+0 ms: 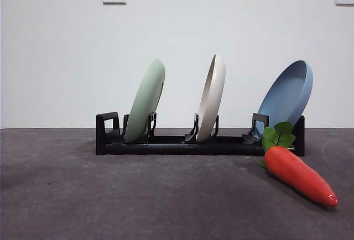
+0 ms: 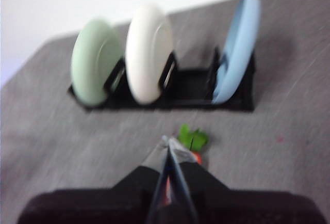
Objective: Take the green plate from the plate rack,put the plate on the table,take the carrot from the table,put the carrot in the plate
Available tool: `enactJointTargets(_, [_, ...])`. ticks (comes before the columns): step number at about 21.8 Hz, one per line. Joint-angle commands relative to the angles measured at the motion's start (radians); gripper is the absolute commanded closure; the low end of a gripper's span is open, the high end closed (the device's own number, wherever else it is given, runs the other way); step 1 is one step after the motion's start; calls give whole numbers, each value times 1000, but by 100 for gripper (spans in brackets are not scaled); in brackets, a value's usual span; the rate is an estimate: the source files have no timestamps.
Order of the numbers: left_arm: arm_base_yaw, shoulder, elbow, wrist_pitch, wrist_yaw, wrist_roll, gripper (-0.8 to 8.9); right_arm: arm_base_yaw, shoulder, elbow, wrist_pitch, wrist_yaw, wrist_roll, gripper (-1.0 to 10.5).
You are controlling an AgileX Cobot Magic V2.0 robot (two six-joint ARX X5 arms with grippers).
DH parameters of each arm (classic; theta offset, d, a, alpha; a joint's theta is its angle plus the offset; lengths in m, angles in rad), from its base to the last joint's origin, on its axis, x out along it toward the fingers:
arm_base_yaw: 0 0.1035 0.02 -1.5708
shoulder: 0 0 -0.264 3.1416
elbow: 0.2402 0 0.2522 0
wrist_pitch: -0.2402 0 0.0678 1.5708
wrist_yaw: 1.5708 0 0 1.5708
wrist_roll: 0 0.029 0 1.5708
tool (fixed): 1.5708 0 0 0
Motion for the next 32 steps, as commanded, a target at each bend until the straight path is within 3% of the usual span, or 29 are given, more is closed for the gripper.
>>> enactJointTargets(1, [2,63,66,-72,90,59,821,2,70,104,-113,-43,-113,958])
enactJointTargets(8, [2,192,220,-273,213,177,821,3,214,282,-425,-89,-246,958])
enactJointTargets(11, [1,226,267,-363,229,236,821,3,245,291,-506,-88,-267,957])
enactJointTargets(14, [2,238,278,-383,228,236,810,3,249,291,-511,-87,-267,939])
enactJointTargets(15, [2,240,278,-383,228,233,758,3,250,291,-511,-87,-267,914])
enactJointTargets(18, [2,246,278,-383,228,228,253,3,250,291,-511,-87,-261,534])
enactJointTargets(19, [2,249,278,-383,228,228,228,3,250,291,-511,-86,-261,418])
enactJointTargets(20, [1,250,278,-383,229,228,228,3,250,291,-511,-86,-256,364])
enactJointTargets(24, [0,273,278,-367,233,228,228,3,250,291,-511,-87,-249,350])
enactJointTargets(32, [-93,473,385,-137,251,180,228,3,257,291,-511,-88,-243,350])
